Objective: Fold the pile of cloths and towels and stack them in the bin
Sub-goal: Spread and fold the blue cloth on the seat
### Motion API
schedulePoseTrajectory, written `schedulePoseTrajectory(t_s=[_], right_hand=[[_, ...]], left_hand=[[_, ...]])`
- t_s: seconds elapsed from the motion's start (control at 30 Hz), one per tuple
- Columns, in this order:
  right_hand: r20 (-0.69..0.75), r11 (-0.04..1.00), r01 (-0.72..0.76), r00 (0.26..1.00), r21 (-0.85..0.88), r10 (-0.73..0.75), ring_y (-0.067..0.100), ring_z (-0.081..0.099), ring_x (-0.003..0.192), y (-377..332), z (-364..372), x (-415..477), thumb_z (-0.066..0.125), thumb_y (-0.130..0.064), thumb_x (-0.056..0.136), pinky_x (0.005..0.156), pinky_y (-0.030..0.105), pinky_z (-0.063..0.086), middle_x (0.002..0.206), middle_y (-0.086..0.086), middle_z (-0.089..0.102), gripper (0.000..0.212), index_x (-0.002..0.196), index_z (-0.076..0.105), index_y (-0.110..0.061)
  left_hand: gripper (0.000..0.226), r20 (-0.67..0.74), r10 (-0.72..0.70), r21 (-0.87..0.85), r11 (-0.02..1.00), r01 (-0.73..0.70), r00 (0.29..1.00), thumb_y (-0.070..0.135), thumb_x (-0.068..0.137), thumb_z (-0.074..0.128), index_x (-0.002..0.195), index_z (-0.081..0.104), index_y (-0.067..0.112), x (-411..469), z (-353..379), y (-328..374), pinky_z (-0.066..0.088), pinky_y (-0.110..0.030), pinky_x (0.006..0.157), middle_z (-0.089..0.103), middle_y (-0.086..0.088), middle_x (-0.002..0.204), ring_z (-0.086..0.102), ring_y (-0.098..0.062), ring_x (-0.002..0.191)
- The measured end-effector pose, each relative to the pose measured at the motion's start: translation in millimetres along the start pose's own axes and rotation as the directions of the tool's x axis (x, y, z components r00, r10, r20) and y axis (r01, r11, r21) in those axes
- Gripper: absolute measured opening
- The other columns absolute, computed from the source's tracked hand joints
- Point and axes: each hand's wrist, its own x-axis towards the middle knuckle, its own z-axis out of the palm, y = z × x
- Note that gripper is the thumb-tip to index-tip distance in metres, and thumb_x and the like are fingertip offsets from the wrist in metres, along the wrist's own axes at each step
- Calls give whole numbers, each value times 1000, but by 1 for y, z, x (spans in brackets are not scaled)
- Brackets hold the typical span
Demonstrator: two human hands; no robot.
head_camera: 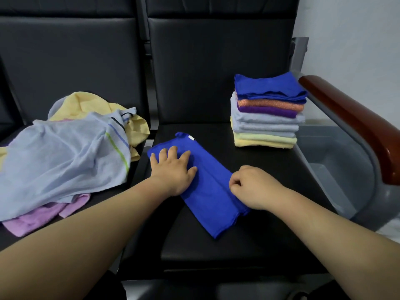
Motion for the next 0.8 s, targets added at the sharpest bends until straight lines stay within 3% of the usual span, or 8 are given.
schedulePoseTrajectory(t_s=[0.07,0.17,0.3,0.4,0.5,0.6,0.7,0.8], right_hand=[[-51,999,29,998,18,-28,13,57,108,3,2,5,54,-30,99,93,33,52,113,-11,55,20,105,72,-34],[-45,998,69,997,2,-68,14,48,121,9,9,10,57,-37,101,101,34,48,126,-10,52,23,122,67,-38],[-35,995,34,999,-89,-37,18,41,132,18,12,10,54,-50,103,106,36,44,138,-8,46,34,136,57,-44],[-63,995,-16,998,-101,10,20,41,134,25,11,8,51,-52,104,108,37,43,142,-7,46,39,143,54,-44],[-94,995,-34,995,-88,26,20,43,132,27,12,1,55,-49,103,107,37,45,141,-6,47,40,142,56,-40],[-184,999,23,982,-41,-30,16,50,120,26,13,-5,66,-38,99,95,31,47,125,-10,53,23,122,65,-35],[-132,991,131,983,38,-125,9,60,97,24,9,-14,70,-21,93,83,26,51,103,-15,57,19,91,63,-39],[-15,982,185,983,39,-185,4,62,91,24,8,-24,70,-18,90,87,29,55,102,-15,61,19,91,69,-37]], left_hand=[[68,-66,-57,-21,998,56,996,68,97,35,151,33,27,-9,-2,7,23,-55,117,31,-9,155,28,-36,142],[73,37,-96,-114,988,99,995,70,96,33,151,31,23,-23,0,12,25,-54,115,34,-7,155,30,-34,144],[88,208,-45,-54,997,57,977,76,96,21,163,-1,23,-36,11,1,3,-63,123,-5,0,172,-7,-24,158],[88,214,-35,-54,997,47,976,76,96,19,163,-5,25,-42,13,-3,0,-62,124,-10,0,171,-12,-24,158],[84,90,8,-15,1000,-7,996,76,95,29,161,14,26,-51,11,-1,11,-56,123,14,-6,167,11,-33,155],[61,-36,214,-18,977,-214,976,68,91,53,137,45,29,-65,4,11,37,-44,109,43,1,134,42,-26,127],[32,35,422,-264,878,-399,906,50,90,68,113,58,29,-81,-2,25,47,-39,96,53,7,110,51,-15,105],[24,94,545,-324,808,-492,833,47,89,72,103,65,29,-95,-1,31,46,-34,93,56,8,104,52,-12,100]])
